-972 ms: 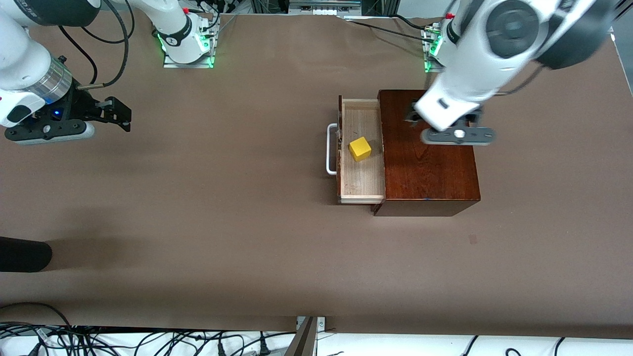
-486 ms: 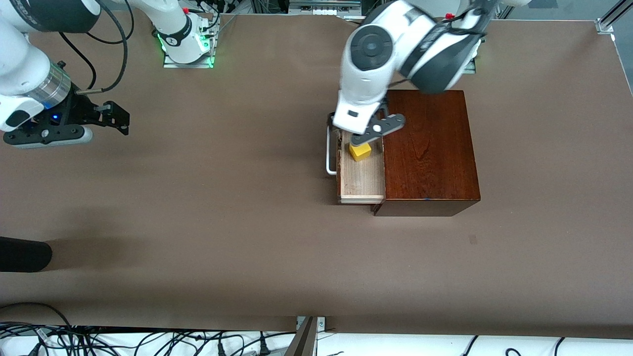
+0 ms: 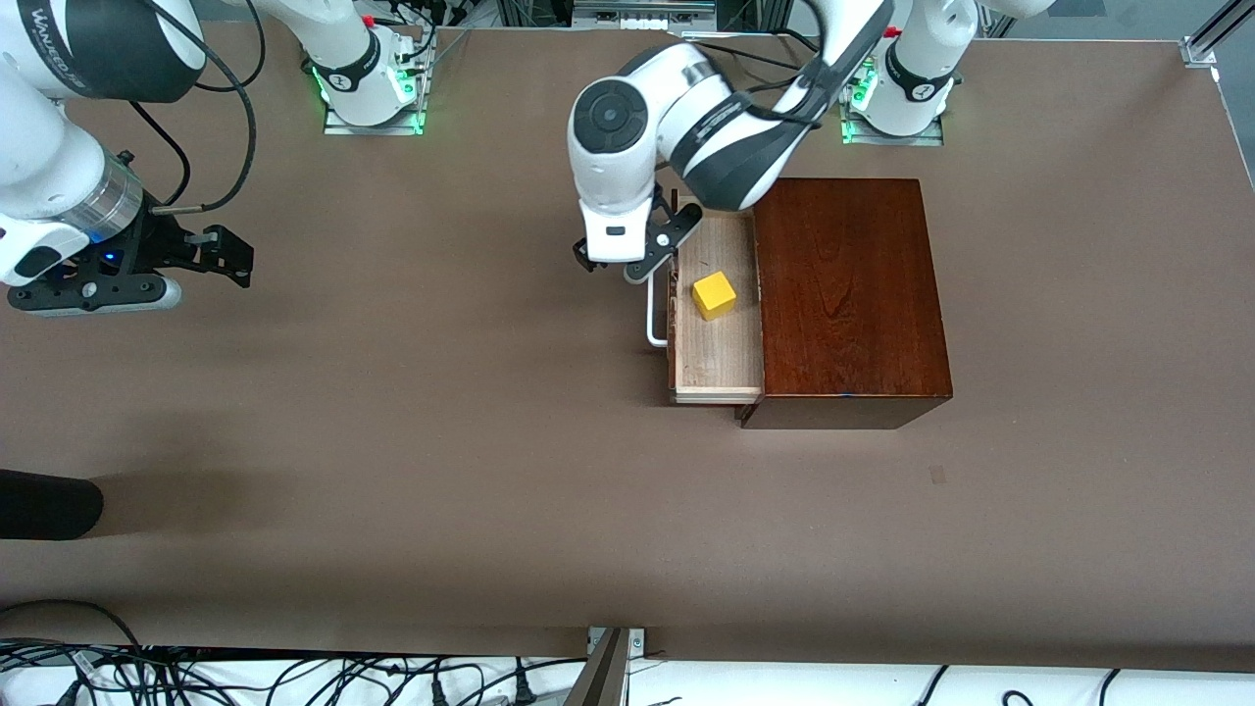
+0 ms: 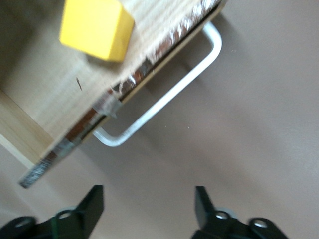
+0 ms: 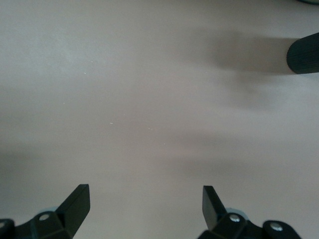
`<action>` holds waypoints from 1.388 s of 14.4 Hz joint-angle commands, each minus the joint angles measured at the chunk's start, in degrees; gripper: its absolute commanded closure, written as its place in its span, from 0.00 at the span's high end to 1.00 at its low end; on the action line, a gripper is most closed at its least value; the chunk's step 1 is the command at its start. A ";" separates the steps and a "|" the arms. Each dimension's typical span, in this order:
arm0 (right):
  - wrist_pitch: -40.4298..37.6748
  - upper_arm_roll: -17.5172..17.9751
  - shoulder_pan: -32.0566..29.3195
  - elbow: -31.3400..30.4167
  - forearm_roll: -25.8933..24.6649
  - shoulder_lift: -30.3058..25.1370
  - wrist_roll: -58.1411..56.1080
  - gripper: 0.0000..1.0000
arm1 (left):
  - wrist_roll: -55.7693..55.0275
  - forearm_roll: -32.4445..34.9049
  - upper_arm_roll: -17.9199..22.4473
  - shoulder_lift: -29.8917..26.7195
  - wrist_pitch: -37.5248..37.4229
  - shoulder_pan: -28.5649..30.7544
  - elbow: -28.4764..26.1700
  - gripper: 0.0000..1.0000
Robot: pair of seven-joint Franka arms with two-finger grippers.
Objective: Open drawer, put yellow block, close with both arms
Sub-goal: 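Push the drawer shut into the box with the left gripper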
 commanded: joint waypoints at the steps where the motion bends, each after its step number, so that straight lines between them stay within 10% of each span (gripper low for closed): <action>1: 0.36 2.04 -2.83 -0.56 0.62 0.49 -0.79 1.00 | -1.62 -0.59 0.16 2.40 -0.57 -0.12 2.75 0.00; 5: -1.21 19.67 -18.80 -0.13 0.27 0.06 -0.18 1.00 | -2.06 0.11 1.03 3.55 -0.65 0.06 2.40 0.00; 12: -5.09 38.06 -37.10 0.58 -0.17 -0.12 -0.35 1.00 | -5.31 4.85 2.35 5.48 -0.74 0.15 2.32 0.00; 20: -9.74 38.53 -37.83 0.67 2.20 -4.95 -0.61 1.00 | -5.13 11.00 2.35 5.31 -1.18 0.59 1.61 0.00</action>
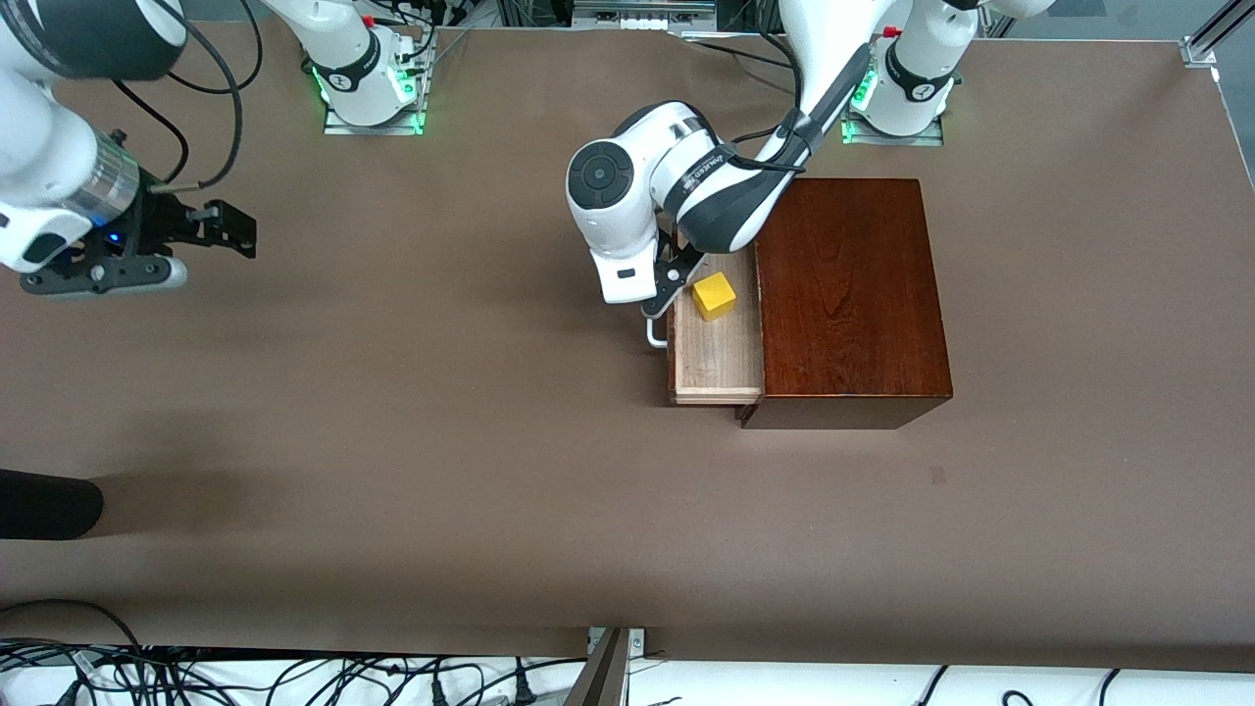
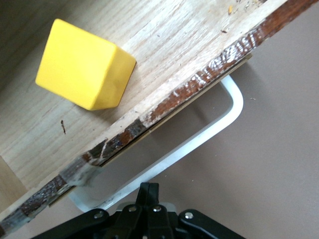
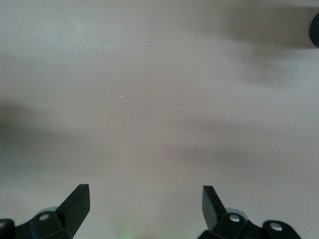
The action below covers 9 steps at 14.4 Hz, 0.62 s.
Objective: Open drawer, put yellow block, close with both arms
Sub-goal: 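Push the drawer shut into the box with the left gripper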
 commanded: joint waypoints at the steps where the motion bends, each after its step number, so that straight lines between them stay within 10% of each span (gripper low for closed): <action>1: -1.16 0.74 -1.46 -0.11 1.74 -2.15 -0.63 1.00 | -0.47 4.11 0.59 0.43 -1.51 0.65 0.69 0.00; 9: -0.72 -3.84 -1.46 0.69 3.25 -2.33 -1.59 1.00 | 7.08 4.47 0.59 -2.29 -4.77 3.73 -1.24 0.00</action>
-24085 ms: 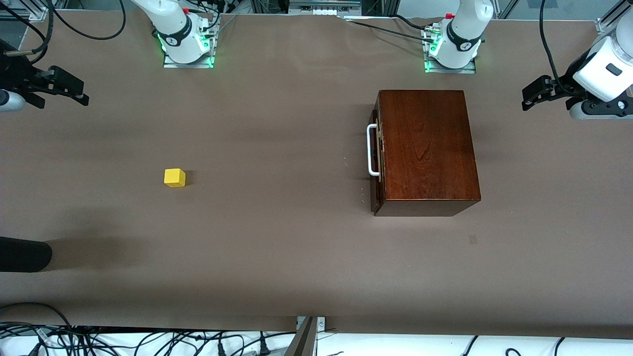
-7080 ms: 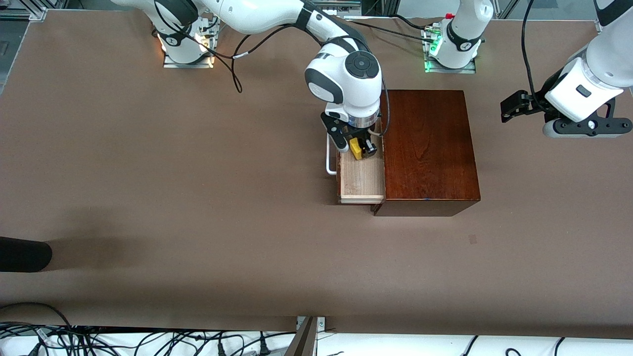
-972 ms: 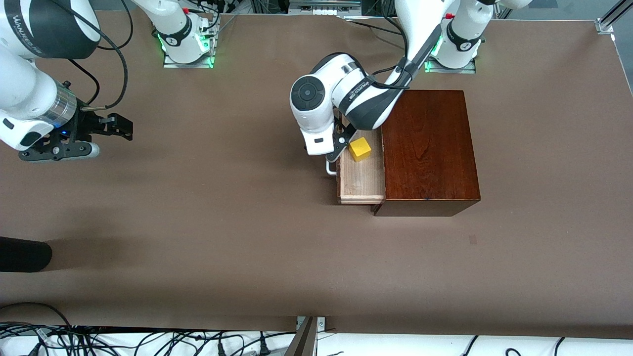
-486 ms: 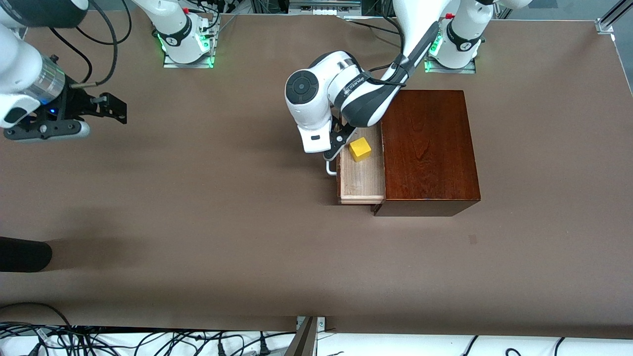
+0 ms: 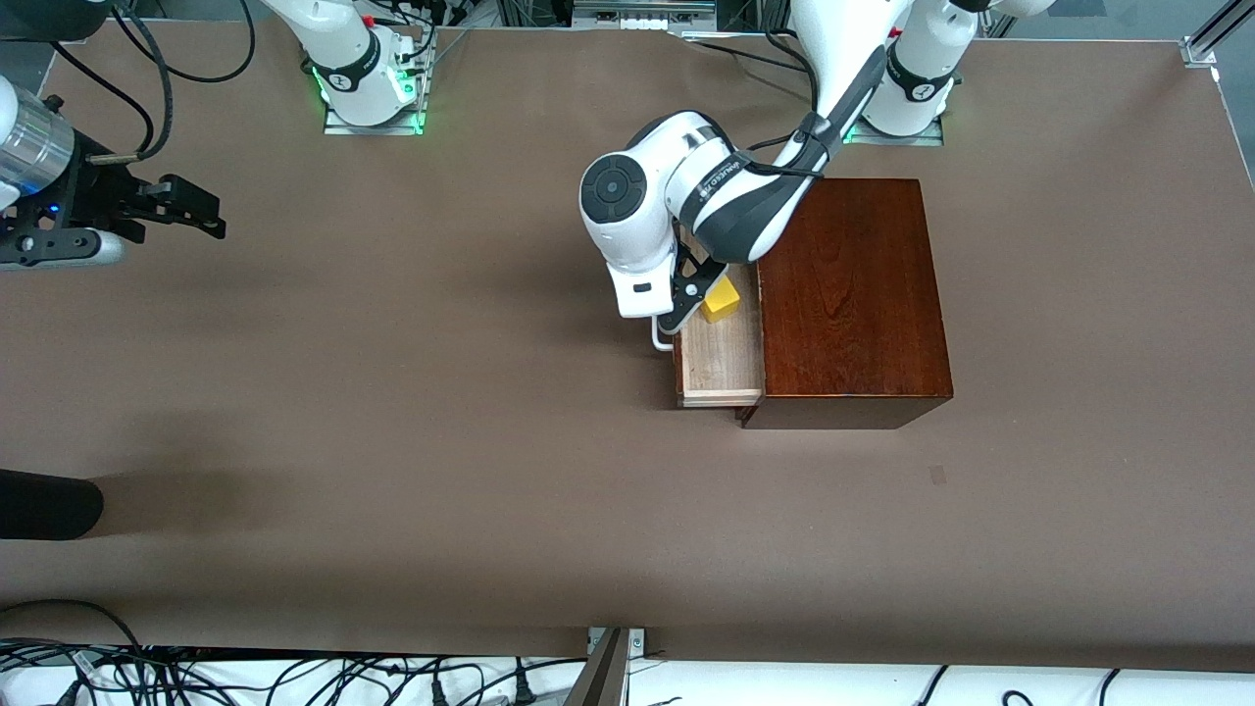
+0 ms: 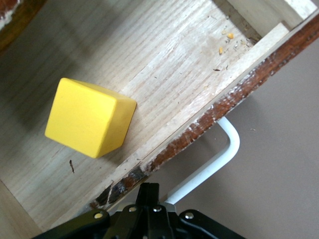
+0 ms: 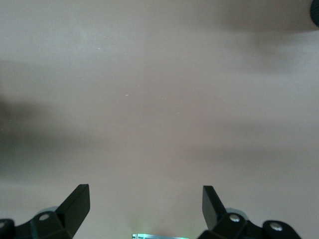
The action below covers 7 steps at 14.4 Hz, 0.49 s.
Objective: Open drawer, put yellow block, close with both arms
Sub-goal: 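Push the drawer shut into the box with the left gripper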
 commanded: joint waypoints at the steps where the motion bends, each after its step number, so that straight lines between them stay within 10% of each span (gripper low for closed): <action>1: 1.01 0.59 -0.65 0.43 -2.80 -0.56 -1.24 1.00 | 3.53 1.86 0.24 -2.61 -2.14 1.83 -2.66 0.00; 7: 3.82 0.15 -0.65 0.61 -5.01 0.31 -0.62 1.00 | 12.23 1.95 0.24 -8.41 -1.96 6.23 -10.92 0.00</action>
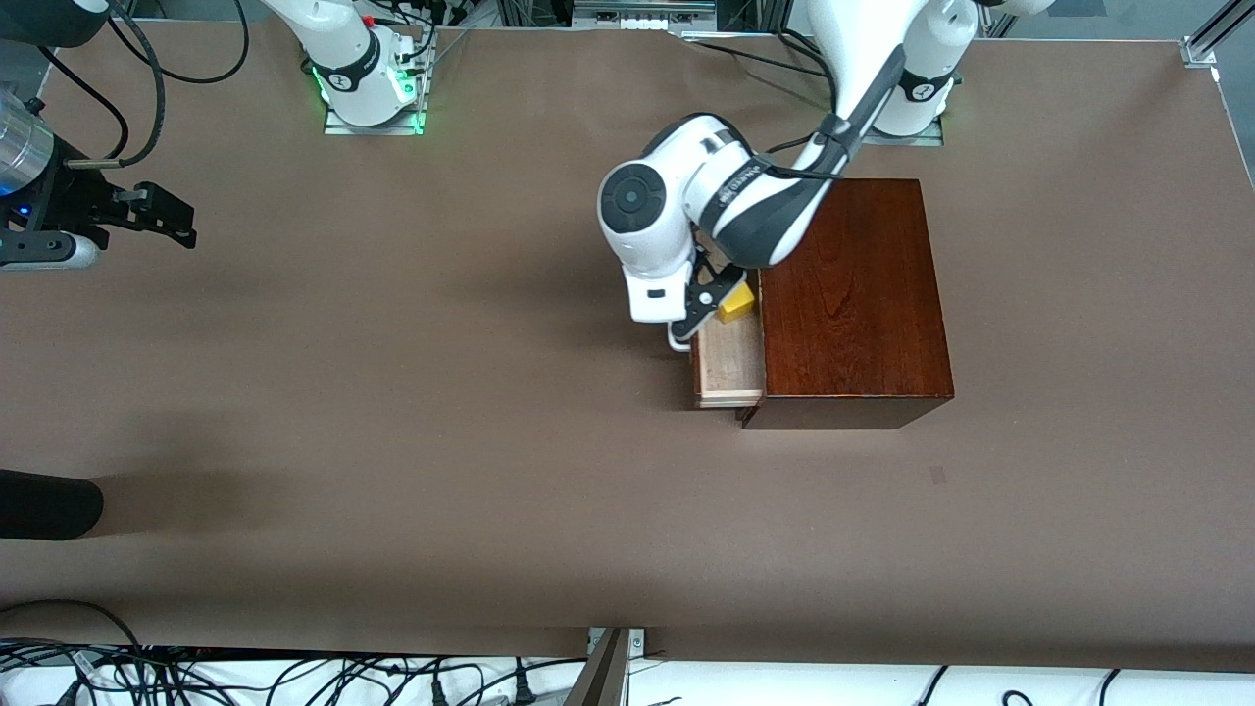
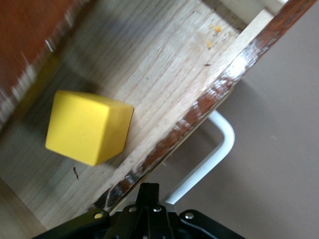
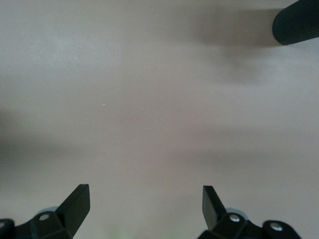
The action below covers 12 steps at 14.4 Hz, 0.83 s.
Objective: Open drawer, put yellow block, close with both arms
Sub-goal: 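Push the drawer shut into the box with the left gripper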
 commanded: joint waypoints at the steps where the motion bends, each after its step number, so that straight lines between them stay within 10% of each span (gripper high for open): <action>1: 0.69 0.34 -0.64 0.57 -0.14 -0.01 -0.56 1.00 | 5.13 2.00 0.58 -5.55 -0.49 3.24 -6.88 0.00; 12: -4.85 -2.13 -0.64 0.04 -0.58 -0.37 -1.09 1.00 | 9.79 -3.86 -3.19 -13.71 -0.32 8.24 -9.08 0.05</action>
